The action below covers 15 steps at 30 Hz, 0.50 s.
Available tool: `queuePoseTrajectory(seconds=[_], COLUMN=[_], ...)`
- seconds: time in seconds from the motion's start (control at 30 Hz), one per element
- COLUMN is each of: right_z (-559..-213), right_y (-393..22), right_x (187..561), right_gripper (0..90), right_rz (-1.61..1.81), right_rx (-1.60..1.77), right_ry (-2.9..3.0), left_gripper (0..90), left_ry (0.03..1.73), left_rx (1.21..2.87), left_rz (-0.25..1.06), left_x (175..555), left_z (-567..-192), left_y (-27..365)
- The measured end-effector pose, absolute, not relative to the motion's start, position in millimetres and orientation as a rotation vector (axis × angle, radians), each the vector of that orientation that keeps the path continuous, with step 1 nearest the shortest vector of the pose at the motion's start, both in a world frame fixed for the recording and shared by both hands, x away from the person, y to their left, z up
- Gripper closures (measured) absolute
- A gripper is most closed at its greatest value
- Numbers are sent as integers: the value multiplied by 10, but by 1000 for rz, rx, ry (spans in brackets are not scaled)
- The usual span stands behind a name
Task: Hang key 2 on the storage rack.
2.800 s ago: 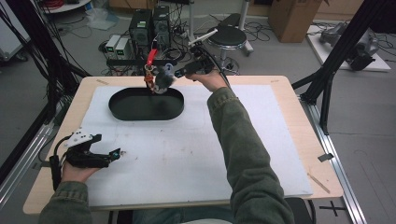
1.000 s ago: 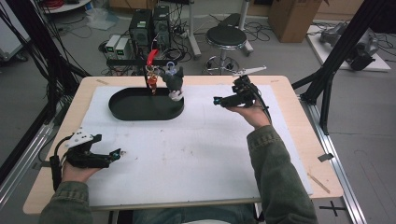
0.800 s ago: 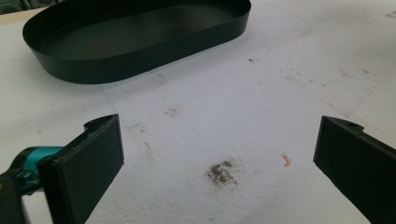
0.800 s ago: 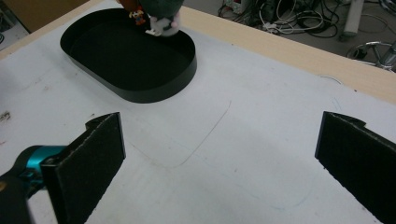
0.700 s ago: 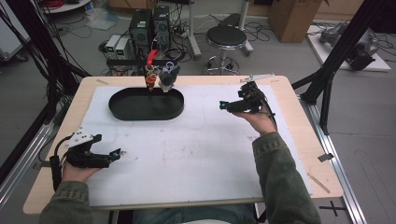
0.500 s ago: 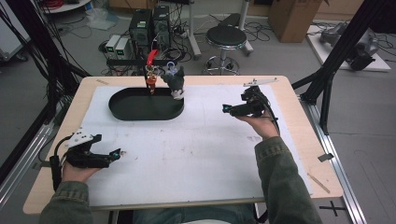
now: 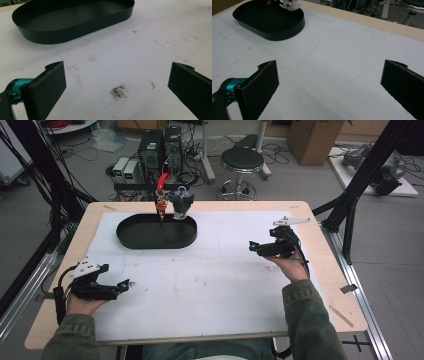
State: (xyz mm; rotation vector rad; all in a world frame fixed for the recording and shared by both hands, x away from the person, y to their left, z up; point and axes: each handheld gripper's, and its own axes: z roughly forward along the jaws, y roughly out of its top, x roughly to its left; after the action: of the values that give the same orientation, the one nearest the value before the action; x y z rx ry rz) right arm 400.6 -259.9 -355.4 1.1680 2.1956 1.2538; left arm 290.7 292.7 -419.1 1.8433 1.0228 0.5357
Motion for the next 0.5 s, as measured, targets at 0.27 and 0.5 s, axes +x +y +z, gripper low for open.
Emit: queuePoseTrajectory(seconds=[0.27,0.5], right_z=[-3675,-3829], right_y=[-2764,-2872], right_x=[3821,3680], right_gripper=[6,5], right_rz=[1284,1306], right_rx=[1129,1153], right_ry=[2135,2085], left_gripper=[21,20], left_ry=[1027,1029], left_rx=[1839,1849], left_rz=[526,522], left_x=[2909,2910], left_z=[-4196,-4203], left_y=[2923,2925])
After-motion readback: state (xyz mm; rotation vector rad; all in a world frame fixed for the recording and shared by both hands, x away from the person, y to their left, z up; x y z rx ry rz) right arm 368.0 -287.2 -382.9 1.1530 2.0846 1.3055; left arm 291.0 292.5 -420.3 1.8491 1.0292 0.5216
